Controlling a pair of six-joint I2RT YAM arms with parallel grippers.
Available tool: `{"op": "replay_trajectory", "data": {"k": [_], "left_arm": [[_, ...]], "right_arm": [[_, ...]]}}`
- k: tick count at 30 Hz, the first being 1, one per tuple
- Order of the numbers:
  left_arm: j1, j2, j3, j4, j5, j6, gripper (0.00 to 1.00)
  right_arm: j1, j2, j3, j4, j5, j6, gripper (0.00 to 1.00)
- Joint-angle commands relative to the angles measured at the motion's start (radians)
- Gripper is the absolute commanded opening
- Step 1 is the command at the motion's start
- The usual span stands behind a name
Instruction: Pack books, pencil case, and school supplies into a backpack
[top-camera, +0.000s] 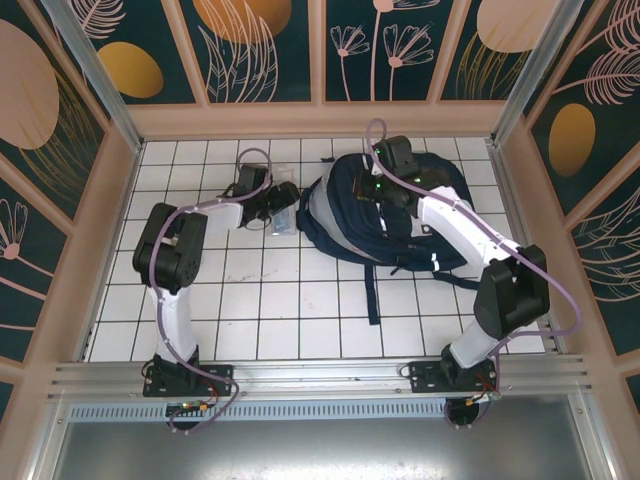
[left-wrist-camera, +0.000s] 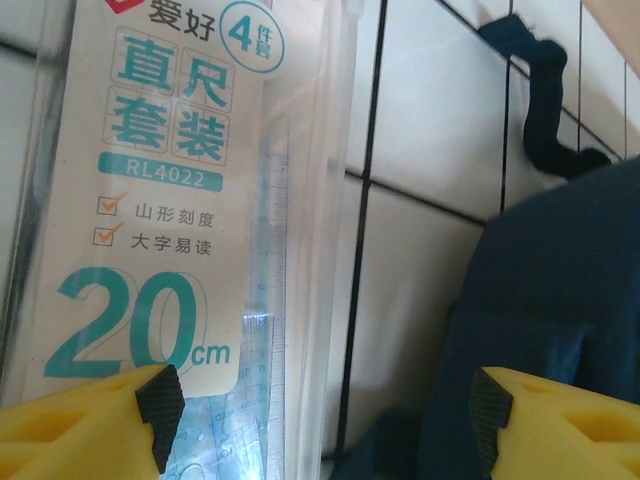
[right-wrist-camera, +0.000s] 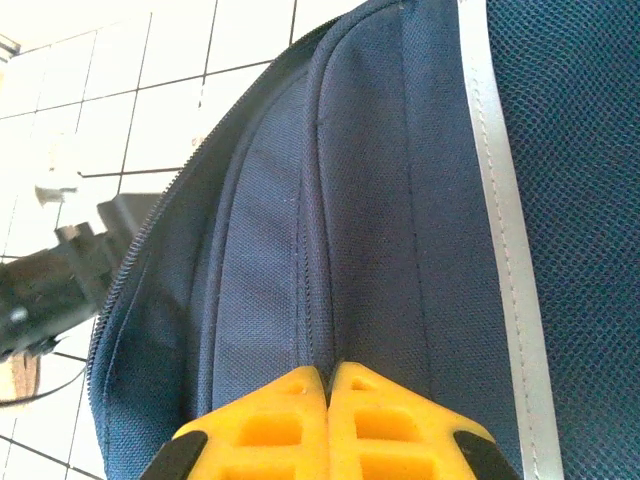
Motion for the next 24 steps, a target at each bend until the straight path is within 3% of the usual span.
{"op": "replay_trajectory", "data": {"k": [1,10,12,20,24], "left_arm": [[0.006,-0.068,-0.155,-0.059,-0.008,-0.027,0.78],[0.001,-0.362,-0.541,0.067,0.029,-0.163,0.77],[0.002,-0.415,-0.583,0.078,0.043,-0.175,0.78],[0.014,-0.562,-0.509,-0.116,-0.009,-0.109,0.84],[0.044,-0.578,-0.486,-0.181,-0.046,-0.062,0.85]], "right_arm": [[0.022,0.020,0.013,0.024,0.025,-0.018,0.00],[0.069,0.093,0.022,0.011,0.072,-0.026,0.00],[0.070,0.101,0.026,0.007,0.085,-0.021,0.04],[0.169,0.105,0.068,0.008,0.164,-0.003,0.24],[0.237,0.117,0.069,0.034,0.193,0.043,0.26]]}}
